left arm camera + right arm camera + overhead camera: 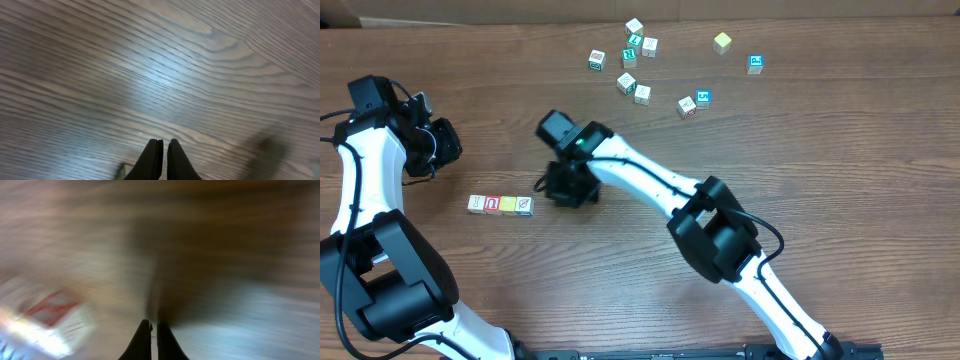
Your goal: Form a horizontal line
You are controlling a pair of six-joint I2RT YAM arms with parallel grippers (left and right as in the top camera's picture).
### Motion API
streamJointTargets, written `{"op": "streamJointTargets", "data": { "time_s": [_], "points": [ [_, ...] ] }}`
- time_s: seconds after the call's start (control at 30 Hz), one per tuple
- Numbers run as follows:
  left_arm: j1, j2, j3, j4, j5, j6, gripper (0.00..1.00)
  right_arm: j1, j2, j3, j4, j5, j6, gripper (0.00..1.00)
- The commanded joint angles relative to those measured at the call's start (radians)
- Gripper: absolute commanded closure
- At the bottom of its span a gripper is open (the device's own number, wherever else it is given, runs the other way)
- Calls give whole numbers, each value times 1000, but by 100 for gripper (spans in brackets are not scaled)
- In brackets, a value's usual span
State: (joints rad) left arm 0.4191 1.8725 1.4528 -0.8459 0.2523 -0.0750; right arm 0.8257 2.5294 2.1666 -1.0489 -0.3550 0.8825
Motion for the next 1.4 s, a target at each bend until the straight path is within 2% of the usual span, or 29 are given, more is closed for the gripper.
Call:
{"op": "streamJointTargets", "data": {
  "time_s": [0.0,0.13,0.27,0.3,0.4,0.53,0.63,0.67,0.7,0.73,0.77,0.8,0.83,0.87,1.1,1.37],
  "points": [
    [15,-27,22,-5,195,57,96,-91,-63,27,-126,249,-7,96],
    [49,-114,22,5,420,148,96,-127,-196,29,-257,460,-84,96],
    [69,-250,22,-39,504,227,95,-127,-345,29,-406,714,-88,96],
    [58,-340,22,-90,507,293,92,-125,-422,29,-473,806,-88,96],
    [55,-490,22,-154,507,381,80,-125,-535,29,-548,872,-88,96],
    [56,-672,22,-205,511,389,73,-125,-679,29,-606,893,-88,96],
    [56,-777,22,-278,513,442,68,-125,-793,28,-645,893,-96,96],
    [56,-814,22,-304,528,460,66,-125,-835,28,-645,868,-135,91],
    [56,-843,22,-324,550,478,64,-125,-874,28,-645,850,-152,81],
    [56,-880,22,-346,575,501,60,-125,-912,28,-645,839,-159,65],
    [56,-914,22,-363,588,518,55,-125,-940,28,-645,834,-163,37],
    [56,-945,22,-375,585,517,42,-125,-976,28,-645,832,-176,0],
    [56,-965,22,-386,577,516,5,-125,-1012,28,-645,832,-182,0],
    [56,-985,22,-401,575,517,0,-125,-1046,28,-645,832,-181,0],
    [56,-1029,22,-433,575,517,0,-125,-1214,28,-645,831,-180,0],
    [56,-1028,22,-433,575,517,0,-125,-1296,28,-645,832,-180,0]
  ]
}}
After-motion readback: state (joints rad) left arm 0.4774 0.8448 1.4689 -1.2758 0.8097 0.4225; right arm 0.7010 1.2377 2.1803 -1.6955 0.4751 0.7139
